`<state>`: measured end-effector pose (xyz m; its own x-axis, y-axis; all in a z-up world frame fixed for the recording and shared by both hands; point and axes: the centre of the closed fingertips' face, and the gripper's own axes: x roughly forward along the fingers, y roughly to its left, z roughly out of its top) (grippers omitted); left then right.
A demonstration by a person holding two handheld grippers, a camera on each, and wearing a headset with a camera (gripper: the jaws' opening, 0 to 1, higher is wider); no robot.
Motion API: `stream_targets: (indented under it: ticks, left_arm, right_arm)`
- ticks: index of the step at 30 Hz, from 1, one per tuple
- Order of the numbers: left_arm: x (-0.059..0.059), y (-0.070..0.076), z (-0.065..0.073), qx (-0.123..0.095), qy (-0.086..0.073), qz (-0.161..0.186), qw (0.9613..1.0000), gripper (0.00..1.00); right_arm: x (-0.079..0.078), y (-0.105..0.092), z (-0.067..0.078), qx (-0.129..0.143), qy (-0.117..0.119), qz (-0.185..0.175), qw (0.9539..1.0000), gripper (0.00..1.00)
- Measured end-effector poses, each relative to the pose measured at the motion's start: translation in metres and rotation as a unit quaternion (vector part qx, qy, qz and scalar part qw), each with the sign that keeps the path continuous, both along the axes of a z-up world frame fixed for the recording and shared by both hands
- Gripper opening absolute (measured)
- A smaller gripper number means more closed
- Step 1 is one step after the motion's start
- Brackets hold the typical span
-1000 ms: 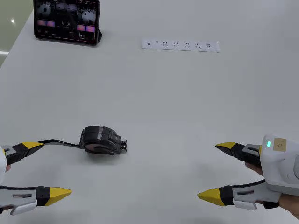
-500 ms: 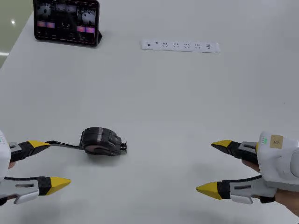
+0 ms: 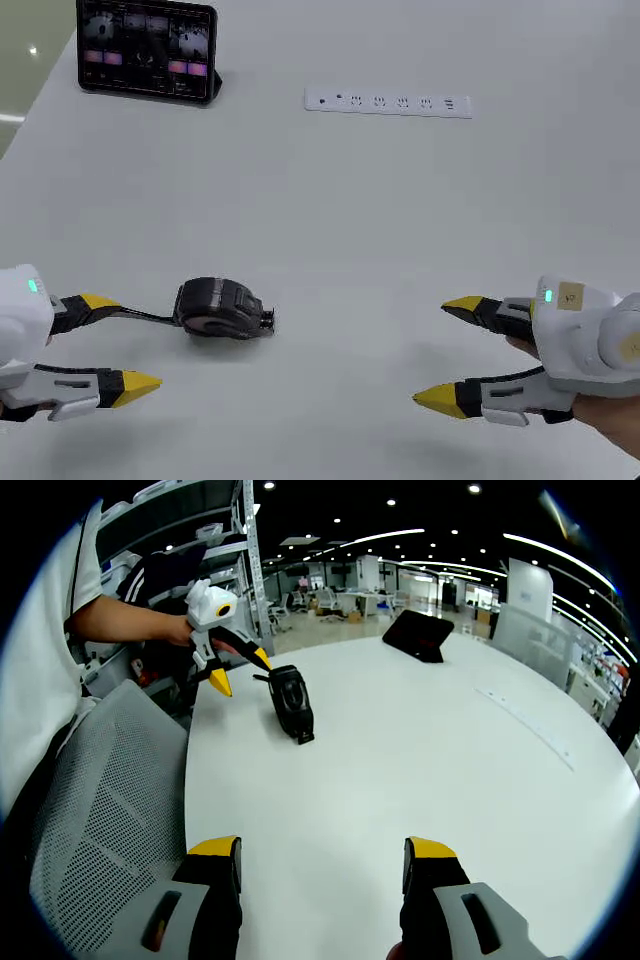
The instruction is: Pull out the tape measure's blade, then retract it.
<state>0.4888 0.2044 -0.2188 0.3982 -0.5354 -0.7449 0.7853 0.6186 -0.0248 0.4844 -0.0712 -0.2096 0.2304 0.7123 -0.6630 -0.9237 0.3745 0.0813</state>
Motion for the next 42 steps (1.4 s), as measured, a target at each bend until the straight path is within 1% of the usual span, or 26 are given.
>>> stream_targets:
  ticks: [4,12,14,22,26,34,42]
  left_arm:
    - [0.004,-0.001,-0.001,-0.001,0.003,-0.001,1.0,0.55]
    - [0.011,-0.007,-0.001,0.002,0.004,-0.015,0.9999,0.55]
    - [0.013,-0.008,-0.001,0.005,0.001,-0.019,0.9998,0.55]
    - [0.019,-0.015,-0.001,0.01,0.002,-0.039,0.9992,0.55]
    - [0.022,-0.02,0.0,0.016,-0.002,-0.055,0.9984,0.54]
    - [0.028,-0.026,-0.001,0.024,-0.002,-0.08,0.9965,0.51]
    - [0.032,-0.032,-0.004,0.037,0.0,-0.108,0.9935,0.48]
  right_arm:
    - [0.003,0.006,-0.001,0.0,-0.002,0.006,1.0,0.63]
    - [0.01,0.018,-0.004,-0.004,-0.011,0.024,0.9996,0.62]
    - [0.011,0.022,-0.004,-0.003,-0.011,0.027,0.9996,0.62]
    - [0.019,0.031,-0.006,0.006,-0.013,0.03,0.9994,0.62]
    - [0.02,0.037,-0.008,0.006,-0.014,0.039,0.9991,0.62]
    - [0.022,0.046,-0.009,0.006,-0.016,0.055,0.9983,0.61]
    - [0.026,0.053,-0.012,0.005,-0.016,0.07,0.9974,0.59]
